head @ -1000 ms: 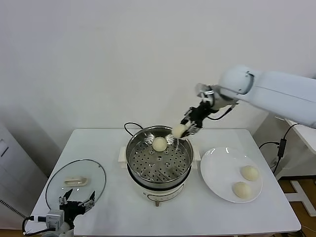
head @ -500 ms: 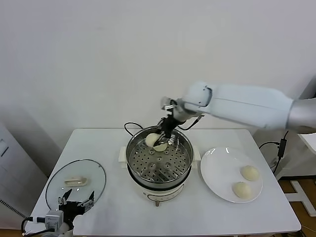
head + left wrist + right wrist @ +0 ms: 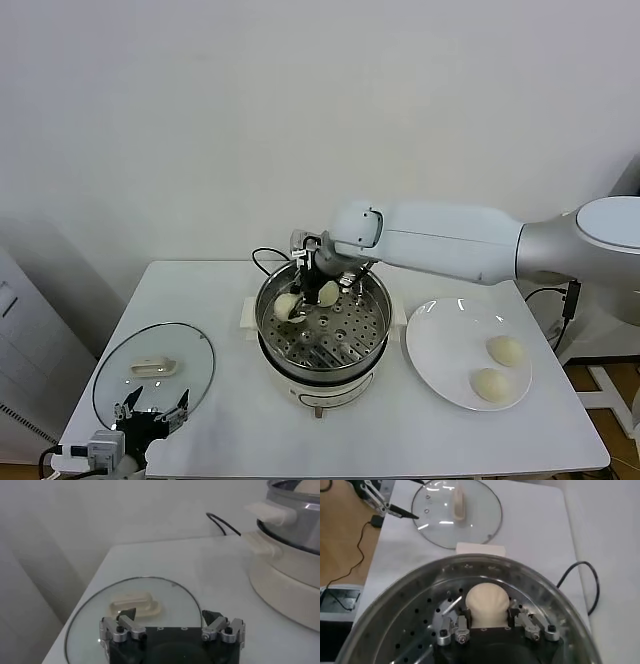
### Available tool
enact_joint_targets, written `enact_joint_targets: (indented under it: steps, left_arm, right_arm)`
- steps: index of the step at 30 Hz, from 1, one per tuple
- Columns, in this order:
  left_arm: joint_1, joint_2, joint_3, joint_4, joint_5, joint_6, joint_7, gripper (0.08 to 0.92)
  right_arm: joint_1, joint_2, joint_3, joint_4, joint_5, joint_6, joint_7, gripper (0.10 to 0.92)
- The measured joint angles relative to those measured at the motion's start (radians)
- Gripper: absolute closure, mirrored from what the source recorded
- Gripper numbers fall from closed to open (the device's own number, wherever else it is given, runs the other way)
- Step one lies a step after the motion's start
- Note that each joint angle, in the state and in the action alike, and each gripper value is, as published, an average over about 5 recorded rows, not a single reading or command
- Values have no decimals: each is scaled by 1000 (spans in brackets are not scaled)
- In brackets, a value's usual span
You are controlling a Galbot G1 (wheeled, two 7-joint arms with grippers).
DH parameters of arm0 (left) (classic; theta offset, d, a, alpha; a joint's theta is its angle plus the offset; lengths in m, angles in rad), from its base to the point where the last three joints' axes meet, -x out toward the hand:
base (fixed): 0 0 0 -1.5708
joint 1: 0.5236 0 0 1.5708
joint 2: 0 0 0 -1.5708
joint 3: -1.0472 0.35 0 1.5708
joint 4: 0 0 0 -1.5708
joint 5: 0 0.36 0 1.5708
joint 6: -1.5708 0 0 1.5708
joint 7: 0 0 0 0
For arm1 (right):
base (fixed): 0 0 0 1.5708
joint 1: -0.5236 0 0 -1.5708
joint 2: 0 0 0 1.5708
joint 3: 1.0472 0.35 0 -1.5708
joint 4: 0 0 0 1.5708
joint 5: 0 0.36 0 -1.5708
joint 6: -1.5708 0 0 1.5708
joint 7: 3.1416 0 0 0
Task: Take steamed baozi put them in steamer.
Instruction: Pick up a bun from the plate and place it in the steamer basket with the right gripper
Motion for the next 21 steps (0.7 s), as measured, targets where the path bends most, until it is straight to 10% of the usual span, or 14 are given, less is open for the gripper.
enact_joint_targets:
  steps: [13,21]
  left_arm:
    - [14,-12,-4,-9,5,-1,1,177]
    - [20,-5,-7,-11,5,-3,1,177]
  right_arm:
    - [-14,5,4,6,-4,-19,17,245]
    - [58,-67,-11,36,-36,0,-60,203]
